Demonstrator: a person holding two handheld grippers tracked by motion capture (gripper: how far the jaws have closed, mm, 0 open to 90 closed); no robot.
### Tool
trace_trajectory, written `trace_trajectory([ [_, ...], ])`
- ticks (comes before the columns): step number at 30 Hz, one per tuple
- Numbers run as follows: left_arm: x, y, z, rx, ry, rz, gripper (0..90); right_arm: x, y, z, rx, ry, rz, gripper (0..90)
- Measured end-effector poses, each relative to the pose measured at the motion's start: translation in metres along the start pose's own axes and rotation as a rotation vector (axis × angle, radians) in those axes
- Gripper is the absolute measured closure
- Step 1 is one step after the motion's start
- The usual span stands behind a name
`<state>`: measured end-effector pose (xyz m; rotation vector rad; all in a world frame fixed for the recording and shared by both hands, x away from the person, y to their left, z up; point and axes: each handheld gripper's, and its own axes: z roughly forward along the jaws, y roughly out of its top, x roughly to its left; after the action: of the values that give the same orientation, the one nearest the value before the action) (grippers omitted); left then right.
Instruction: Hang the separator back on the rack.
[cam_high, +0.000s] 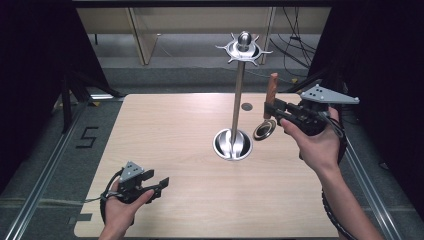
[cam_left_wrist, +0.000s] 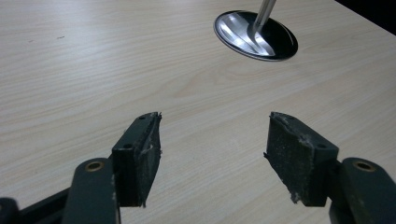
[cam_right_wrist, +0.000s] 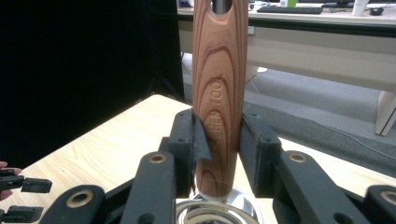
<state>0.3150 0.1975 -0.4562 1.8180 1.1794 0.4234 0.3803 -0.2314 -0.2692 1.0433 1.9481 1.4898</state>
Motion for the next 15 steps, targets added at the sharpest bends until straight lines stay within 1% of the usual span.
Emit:
trace_trajectory([
  [1,0.0000,0.0000,0.0000,0.000,0.000,0.001,34.7,-0.0003,0.0005,0.0002,0.000,-0.004,-0.005,68.8],
  [3,-0.0008,-0.0002,0.0006,-0.003,-0.001,-0.012,34.7,-0.0001,0.0015,0.0007,0.005,-0.001,-0.003,68.8],
  [5,-0.0004,-0.0002,0.0003,0.001,0.001,-0.007,34.6,0.0003,0.0023,0.0022,0.002,-0.001,0.001,68.8],
  [6,-0.0007,-0.0002,0.0005,-0.003,0.000,-0.011,34.6,0.0003,0.0023,0.0022,0.002,-0.001,0.001,68.8],
  [7,-0.0003,-0.0001,0.0002,0.000,0.000,-0.004,34.7,0.0014,0.0029,0.0022,0.011,-0.001,0.017,68.8],
  [8,-0.0001,0.0000,0.0000,0.000,0.000,0.001,34.7,0.0017,0.0032,0.0030,0.006,0.000,0.022,68.8],
  [9,-0.0001,0.0000,-0.0001,0.000,0.000,0.001,34.7,0.0014,0.0037,0.0037,0.010,0.005,0.017,68.8],
  [10,-0.0001,0.0000,-0.0001,0.000,0.000,0.001,34.7,0.0003,0.0041,0.0047,-0.001,0.002,-0.001,68.8],
  [11,0.0000,0.0000,-0.0001,0.000,0.000,0.001,34.7,-0.0001,0.0045,0.0053,-0.003,0.000,-0.006,68.8],
  [12,0.0000,0.0000,-0.0001,0.000,0.000,0.001,34.7,0.0018,0.0051,0.0053,0.008,-0.001,0.022,68.8],
  [13,-0.0001,0.0000,-0.0001,-0.001,0.001,0.000,34.7,0.0015,0.0055,0.0060,0.010,0.008,0.024,68.8],
  [15,0.0000,0.0000,-0.0001,-0.001,0.001,0.000,34.7,0.0016,0.0061,0.0065,0.012,0.003,0.028,68.8],
])
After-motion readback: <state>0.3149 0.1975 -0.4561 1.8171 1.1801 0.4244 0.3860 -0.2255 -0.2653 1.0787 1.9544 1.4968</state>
